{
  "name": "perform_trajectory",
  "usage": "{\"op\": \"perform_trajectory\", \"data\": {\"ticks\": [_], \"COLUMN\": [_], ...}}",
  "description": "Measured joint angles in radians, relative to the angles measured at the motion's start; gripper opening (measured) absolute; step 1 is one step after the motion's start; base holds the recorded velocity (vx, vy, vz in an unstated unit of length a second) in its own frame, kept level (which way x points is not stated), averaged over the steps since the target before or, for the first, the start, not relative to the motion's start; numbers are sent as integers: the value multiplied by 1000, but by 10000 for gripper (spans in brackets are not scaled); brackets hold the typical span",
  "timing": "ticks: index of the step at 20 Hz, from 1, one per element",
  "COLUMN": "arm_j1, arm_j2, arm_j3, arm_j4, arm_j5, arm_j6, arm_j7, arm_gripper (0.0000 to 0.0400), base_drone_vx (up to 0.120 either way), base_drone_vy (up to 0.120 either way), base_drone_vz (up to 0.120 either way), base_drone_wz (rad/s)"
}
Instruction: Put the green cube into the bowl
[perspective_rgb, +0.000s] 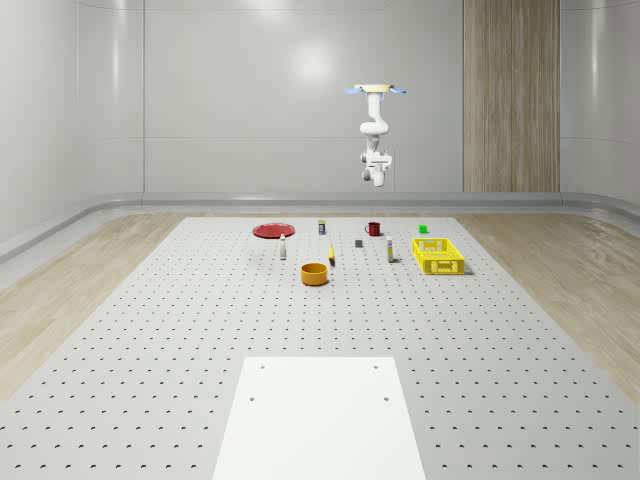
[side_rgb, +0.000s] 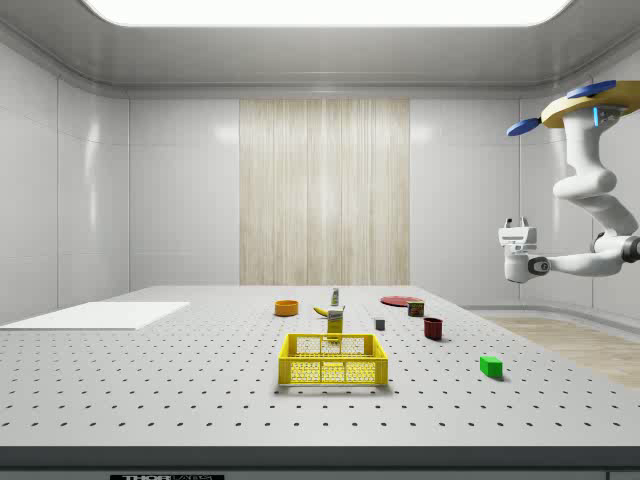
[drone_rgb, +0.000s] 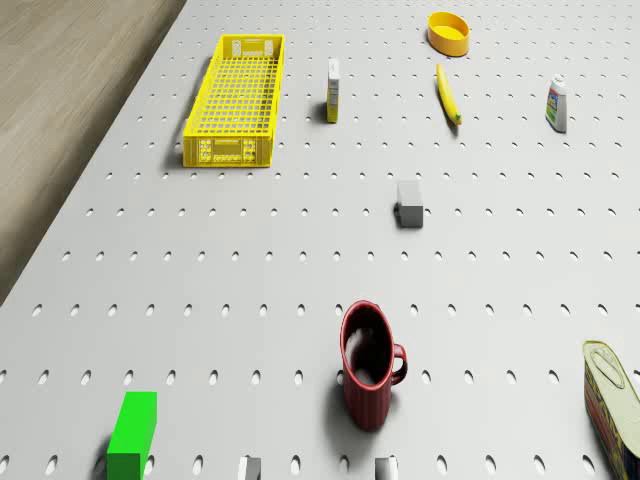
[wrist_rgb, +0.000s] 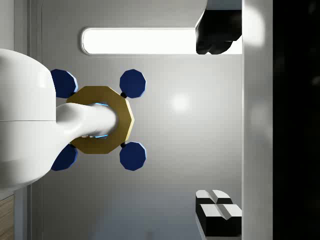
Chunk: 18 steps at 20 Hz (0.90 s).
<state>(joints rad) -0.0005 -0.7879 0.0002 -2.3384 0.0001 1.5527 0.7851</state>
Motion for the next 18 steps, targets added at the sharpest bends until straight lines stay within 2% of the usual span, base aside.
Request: {"op": "perform_trajectory", "data": {"ticks": [4,9,13,18], "arm_j1": [-2,-4,-5,-6], "arm_j2": [13,47,69,82], "arm_j3": [1,2,3,3], "arm_j4": [85,189,248,283], "arm_j5": [1,1,2,2], "arm_j6": [-69,-135,-168,-187], "arm_j7": [-1,-2,-2,-3], "arm_gripper": [400,400,400,400], "base_drone_vx": [0,0,0,0], "base_drone_vy": [0,0,0,0], "base_drone_vz": [0,0,0,0], "base_drone_wz": [0,0,0,0]}}
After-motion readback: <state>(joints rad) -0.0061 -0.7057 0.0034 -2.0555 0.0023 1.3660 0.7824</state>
